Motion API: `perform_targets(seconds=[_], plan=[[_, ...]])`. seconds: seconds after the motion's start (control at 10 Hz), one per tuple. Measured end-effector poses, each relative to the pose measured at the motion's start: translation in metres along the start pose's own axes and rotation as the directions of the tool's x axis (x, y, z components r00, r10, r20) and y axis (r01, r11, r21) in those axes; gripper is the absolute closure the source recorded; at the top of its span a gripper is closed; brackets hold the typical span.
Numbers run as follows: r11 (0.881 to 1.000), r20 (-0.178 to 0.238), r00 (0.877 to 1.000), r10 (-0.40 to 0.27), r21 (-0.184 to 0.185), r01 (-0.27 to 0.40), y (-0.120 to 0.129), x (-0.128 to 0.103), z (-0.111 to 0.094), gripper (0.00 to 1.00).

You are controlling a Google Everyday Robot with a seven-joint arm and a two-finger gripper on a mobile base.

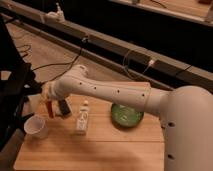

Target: Place the pepper in the ceramic cup

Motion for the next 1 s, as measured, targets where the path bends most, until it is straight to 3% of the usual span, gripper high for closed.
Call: perform_targets(seconds=[0.2, 0.4, 0.8, 1.0], plan=[[1.0, -0.039, 0.999, -0.022, 0.007, 0.022, -0.012, 0.011, 0.004, 1.0], [0.997, -0.07, 0.997, -0.032, 0.062, 0.037, -0.031, 0.012, 0.015, 1.0], [0.987, -0.031, 0.999, -0.037, 0.157, 0.042, -0.047, -0.016, 0.048, 1.0], [0.98, -0.001, 1.0, -0.023, 0.195, 0.023, -0.045, -0.033, 0.064, 0.89]])
